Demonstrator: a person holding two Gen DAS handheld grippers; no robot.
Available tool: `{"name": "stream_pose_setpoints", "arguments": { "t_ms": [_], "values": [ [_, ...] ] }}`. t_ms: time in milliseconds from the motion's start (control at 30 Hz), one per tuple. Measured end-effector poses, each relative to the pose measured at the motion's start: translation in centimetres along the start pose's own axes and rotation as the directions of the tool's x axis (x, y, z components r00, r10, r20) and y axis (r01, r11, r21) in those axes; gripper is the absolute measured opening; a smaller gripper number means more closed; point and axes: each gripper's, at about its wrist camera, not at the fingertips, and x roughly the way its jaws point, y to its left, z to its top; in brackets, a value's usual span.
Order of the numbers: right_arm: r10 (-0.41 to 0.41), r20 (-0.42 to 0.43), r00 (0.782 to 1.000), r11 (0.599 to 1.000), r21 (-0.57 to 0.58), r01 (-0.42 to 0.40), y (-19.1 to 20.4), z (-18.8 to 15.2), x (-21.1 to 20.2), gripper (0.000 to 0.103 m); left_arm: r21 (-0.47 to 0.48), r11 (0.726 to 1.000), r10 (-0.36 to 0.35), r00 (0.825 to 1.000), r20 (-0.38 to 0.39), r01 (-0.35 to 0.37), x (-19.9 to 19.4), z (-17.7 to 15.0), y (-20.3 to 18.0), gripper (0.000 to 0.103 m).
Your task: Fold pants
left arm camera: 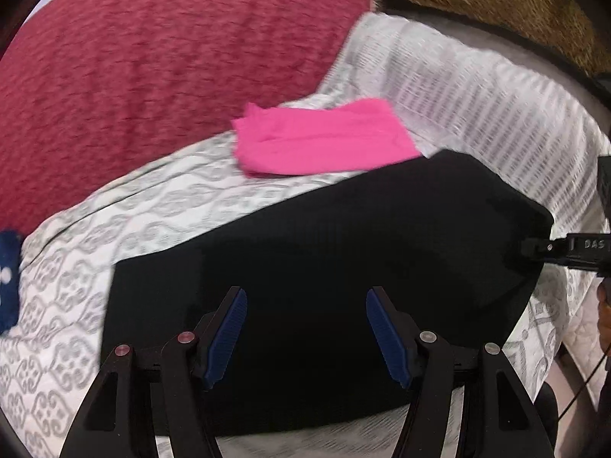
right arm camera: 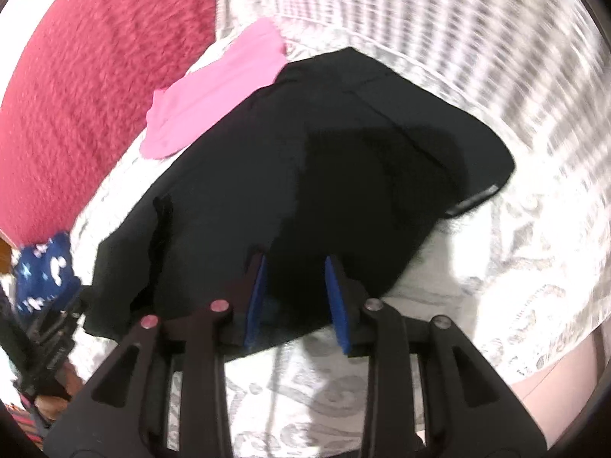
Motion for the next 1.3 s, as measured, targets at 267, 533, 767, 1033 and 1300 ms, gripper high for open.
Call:
{"name": "stream_pose_setpoints", "arguments": {
  "t_ms": [267,533,767,1033,1300],
  "values": [
    [-0.111,0.062,0.992,0.994,-0.001,0.111,-1.9,-0.5,-2.0,0.034,-0.018,0.999,0.041,0.995,-0.088,-0.042,4.3,-1.8,-1.7,0.073],
    [-0.244,0.164,0.956,0.966,-0.044,0.254,-2.3,-0.7,-3.2,0.045,-0.054,0.998,0.035,0.993,-0.109,-0.041,3.9,-1.6,-1.3,0.074],
    [-0.236,0.153,0.960,0.970,-0.023,0.242,-3.4,-0.4,-3.1,0.045,-0.059,0.997,0.042,0.994,-0.105,-0.049,3.8,-1.4,-1.2,0.074],
    [-0.229,0.148,0.962,0.972,-0.019,0.235,-3.9,-0.2,-2.7,0.045,-0.052,0.997,0.044,0.994,-0.100,-0.050,3.8,-1.3,-1.4,0.074],
    [-0.101,0.141,0.985,0.994,0.055,0.094,-5.6,0.3,-2.6,0.056,-0.066,0.997,0.032,0.995,-0.094,-0.038,3.7,-1.2,-1.4,0.074]
  ]
}}
